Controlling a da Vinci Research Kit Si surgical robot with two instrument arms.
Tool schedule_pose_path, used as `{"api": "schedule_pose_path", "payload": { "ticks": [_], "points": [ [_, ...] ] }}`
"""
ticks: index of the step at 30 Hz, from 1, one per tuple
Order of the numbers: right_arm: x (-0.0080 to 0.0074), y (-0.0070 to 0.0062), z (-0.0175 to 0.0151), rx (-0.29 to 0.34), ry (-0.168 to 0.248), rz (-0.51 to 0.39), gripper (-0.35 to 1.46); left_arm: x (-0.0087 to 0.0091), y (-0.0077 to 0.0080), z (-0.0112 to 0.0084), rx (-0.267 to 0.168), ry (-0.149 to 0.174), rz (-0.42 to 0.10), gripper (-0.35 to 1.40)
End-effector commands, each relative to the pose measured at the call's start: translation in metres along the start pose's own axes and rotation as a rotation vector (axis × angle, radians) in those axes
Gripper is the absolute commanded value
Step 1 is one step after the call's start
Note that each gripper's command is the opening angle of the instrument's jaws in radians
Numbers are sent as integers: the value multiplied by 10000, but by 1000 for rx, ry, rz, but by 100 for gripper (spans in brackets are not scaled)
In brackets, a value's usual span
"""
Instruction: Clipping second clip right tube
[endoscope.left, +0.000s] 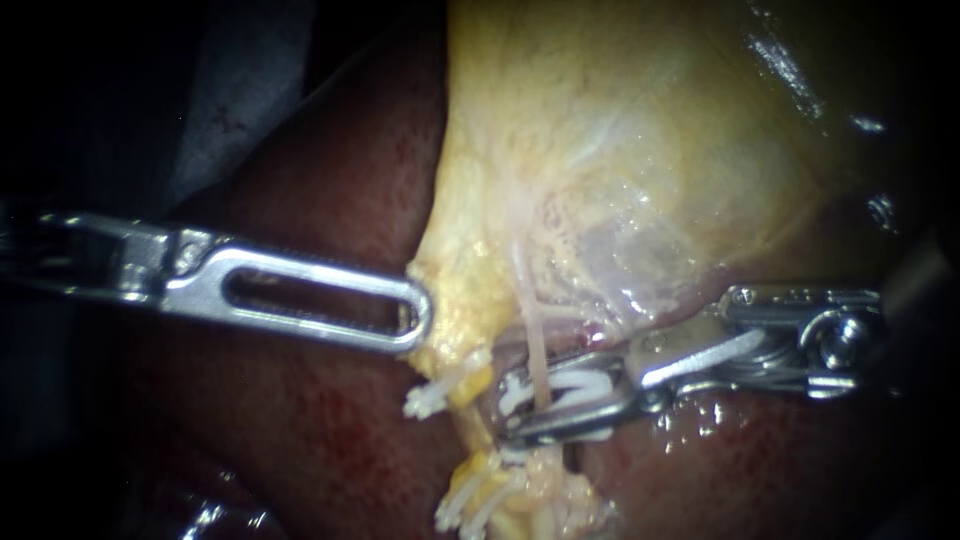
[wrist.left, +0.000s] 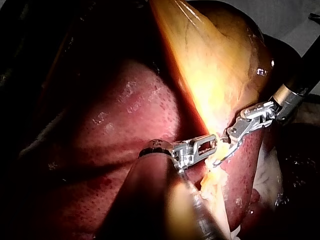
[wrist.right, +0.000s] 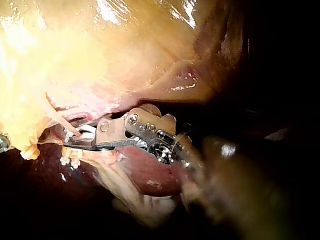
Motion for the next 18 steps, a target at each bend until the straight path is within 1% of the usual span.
{"api": "schedule_pose_path", "payload": {
  "ticks": [1,7,18],
  "points": [
    [1,1,-1,0,0,-1,-19,0,0,0,0,0,0,-35],
    [1,4,-2,1,-1,-1,-23,0,0,0,0,0,0,-35],
    [1,3,-2,3,-3,-3,-24,0,0,1,0,0,0,-35]
  ]
}}
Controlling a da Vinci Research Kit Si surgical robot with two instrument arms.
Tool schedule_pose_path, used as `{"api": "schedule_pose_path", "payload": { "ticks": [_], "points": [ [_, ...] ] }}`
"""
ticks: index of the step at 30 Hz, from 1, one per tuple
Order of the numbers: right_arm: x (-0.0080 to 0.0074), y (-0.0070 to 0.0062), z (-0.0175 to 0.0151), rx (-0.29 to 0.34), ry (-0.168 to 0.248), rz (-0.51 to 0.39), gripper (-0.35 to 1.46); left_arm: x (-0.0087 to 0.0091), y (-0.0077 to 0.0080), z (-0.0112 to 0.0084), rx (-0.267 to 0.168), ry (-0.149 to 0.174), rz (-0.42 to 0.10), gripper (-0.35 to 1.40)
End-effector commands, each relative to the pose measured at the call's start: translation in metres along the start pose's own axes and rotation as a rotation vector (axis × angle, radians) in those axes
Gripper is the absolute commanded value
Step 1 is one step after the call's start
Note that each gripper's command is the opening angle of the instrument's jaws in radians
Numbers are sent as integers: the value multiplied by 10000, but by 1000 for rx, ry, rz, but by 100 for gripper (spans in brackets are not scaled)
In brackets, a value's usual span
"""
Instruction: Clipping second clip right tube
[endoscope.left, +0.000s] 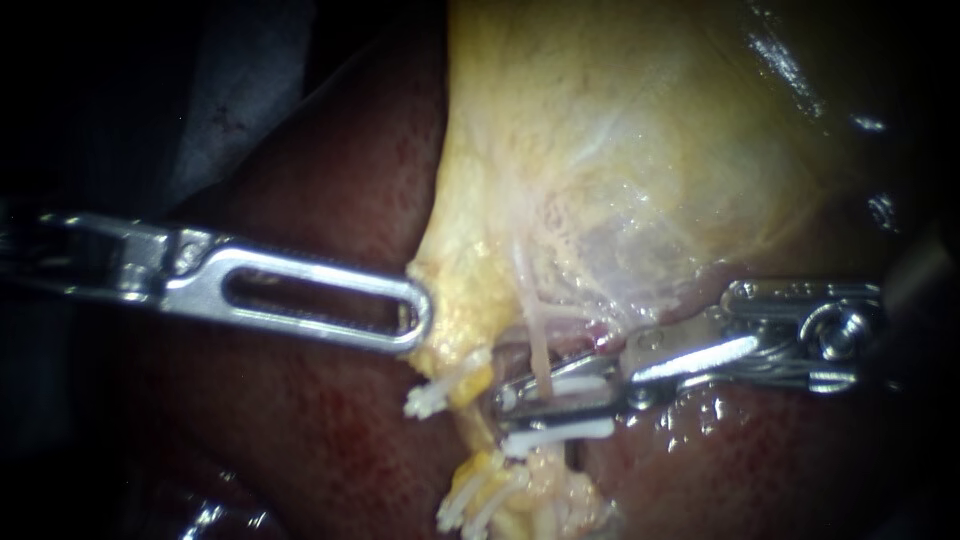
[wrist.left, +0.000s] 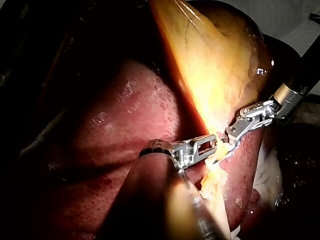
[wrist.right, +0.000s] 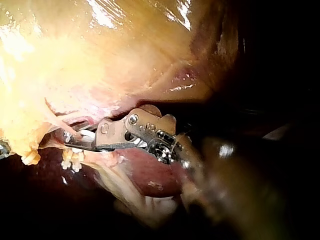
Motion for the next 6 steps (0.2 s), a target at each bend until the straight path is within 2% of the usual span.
{"api": "schedule_pose_path", "payload": {
  "ticks": [1,6],
  "points": [
    [0,-1,1,1,0,-1,-24,0,0,0,0,0,0,-35],
    [-1,-1,1,2,-1,-2,-25,0,0,1,0,0,0,-35]
  ]
}}
